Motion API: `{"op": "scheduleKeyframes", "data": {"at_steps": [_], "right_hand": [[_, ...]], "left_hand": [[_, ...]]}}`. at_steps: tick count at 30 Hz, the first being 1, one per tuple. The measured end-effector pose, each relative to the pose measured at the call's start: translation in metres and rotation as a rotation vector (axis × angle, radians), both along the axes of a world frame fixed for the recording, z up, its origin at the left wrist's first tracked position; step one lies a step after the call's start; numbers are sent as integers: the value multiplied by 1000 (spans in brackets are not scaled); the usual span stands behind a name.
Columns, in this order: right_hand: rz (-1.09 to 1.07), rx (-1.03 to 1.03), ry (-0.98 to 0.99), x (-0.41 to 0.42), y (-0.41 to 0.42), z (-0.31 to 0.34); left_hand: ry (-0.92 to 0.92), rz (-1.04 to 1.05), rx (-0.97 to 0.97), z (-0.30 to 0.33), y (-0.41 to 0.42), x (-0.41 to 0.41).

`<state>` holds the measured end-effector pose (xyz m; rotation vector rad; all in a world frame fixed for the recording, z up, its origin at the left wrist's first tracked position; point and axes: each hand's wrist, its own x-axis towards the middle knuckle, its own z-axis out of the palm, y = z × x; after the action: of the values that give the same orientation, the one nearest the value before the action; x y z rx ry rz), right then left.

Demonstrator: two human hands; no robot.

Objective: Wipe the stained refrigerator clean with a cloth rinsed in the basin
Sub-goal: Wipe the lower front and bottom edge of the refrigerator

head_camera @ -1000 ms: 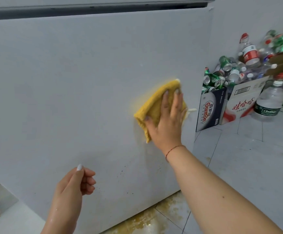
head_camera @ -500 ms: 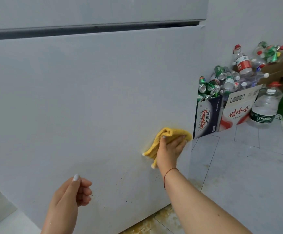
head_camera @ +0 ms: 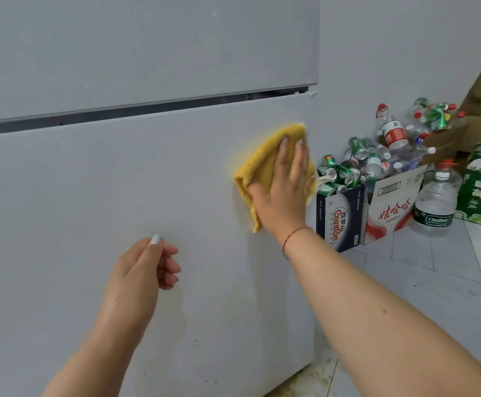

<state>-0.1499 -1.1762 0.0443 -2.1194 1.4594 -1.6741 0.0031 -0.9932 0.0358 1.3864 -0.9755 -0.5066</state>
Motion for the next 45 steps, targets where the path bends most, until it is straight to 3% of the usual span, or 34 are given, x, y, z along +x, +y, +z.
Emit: {"op": "scheduleKeyframes", "data": {"at_steps": [4,11,17,21,27,31,33,38,42,45], "right_hand": [[-62,53,-137,-15,-20,16],[-88,279,-314,11,-1,-46],[39,99,-320,61,52,-93],[100,25,-42,106,103,-130],[403,-614,652,135,128,-159],[368,-798,878,107,99,-165],[272,-777,837,87,84,-178],[37,-436,482,71,82,-197],[18,-283,252,113,106,-171],[68,-322,177,152,128,-142]], "left_hand": [[-26,-17,-27,19,-7,-4],[-11,-8,-43,17,1,-1],[32,16,-11,0,22,8],[55,89,50,-24,50,32],[127,195,70,-44,81,63],[132,222,59,-47,90,69],[142,229,52,-48,94,71],[177,259,33,-52,110,83],[188,290,22,-54,123,93],[195,315,10,-58,131,102]]}}
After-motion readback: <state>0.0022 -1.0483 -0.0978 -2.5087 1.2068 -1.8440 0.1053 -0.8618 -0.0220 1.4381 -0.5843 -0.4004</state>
